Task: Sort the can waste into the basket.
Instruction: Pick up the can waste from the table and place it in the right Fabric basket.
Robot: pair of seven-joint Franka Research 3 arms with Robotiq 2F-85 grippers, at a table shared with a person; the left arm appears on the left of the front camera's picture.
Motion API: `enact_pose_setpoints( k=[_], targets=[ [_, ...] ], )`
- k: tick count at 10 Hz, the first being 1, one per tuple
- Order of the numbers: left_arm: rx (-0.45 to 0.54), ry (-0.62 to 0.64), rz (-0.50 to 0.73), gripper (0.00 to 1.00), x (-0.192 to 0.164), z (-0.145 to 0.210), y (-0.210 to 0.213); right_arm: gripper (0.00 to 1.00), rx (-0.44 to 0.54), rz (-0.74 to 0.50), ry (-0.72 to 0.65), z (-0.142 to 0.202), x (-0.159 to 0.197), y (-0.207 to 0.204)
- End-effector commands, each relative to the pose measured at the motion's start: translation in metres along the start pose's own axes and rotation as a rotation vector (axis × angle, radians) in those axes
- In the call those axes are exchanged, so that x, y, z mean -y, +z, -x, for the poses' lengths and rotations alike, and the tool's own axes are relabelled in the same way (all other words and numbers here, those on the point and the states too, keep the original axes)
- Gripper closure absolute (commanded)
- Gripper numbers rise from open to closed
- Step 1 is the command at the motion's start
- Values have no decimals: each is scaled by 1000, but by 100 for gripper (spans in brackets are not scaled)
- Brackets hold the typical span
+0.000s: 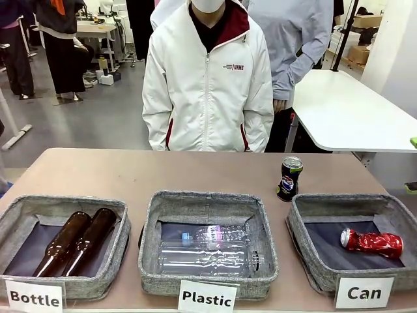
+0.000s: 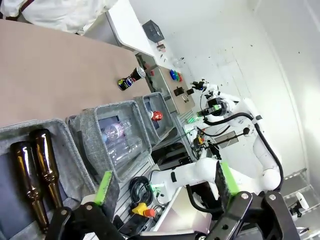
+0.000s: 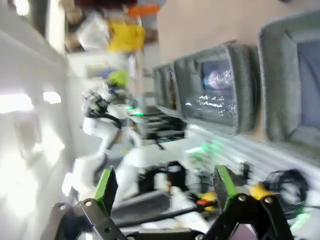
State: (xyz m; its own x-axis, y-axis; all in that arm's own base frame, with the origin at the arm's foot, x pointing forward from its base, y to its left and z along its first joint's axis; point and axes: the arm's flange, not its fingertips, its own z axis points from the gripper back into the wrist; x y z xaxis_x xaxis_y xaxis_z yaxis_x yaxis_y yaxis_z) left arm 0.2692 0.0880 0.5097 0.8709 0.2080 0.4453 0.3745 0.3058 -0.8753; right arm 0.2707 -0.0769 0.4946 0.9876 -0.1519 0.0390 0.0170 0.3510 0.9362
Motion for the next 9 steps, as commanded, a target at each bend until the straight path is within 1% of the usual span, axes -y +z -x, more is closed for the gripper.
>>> enact_pose_setpoints(
  k=[1,2,3,4,5,6,7,8,9],
  targets=[
    [7,-7,15,0,2,-1,-1,0,-35,110,354,-60,15,-6],
    [7,-7,15,0,2,-1,-1,0,-107,139,498,-86,28,-15],
    [7,-7,15,0,2,-1,-1,0,-229,162,660,-105,40,-26],
    [7,-7,15,0,2,-1,-1,0,-216,169,729,-115,46,-29],
    [7,-7,15,0,2,-1,-1,0,-205,218,856,-120,53,-38],
    [7,-7,15,0,2,-1,-1,0,-193,256,949,-121,57,-47],
    [7,-7,15,0,2,-1,-1,0,-178,338,1042,-125,64,-55],
    [7,-7,15,0,2,-1,-1,0,-140,365,1102,-133,75,-73],
    [7,-7,15,0,2,-1,-1,0,-85,438,1197,-142,84,-79]
  ],
)
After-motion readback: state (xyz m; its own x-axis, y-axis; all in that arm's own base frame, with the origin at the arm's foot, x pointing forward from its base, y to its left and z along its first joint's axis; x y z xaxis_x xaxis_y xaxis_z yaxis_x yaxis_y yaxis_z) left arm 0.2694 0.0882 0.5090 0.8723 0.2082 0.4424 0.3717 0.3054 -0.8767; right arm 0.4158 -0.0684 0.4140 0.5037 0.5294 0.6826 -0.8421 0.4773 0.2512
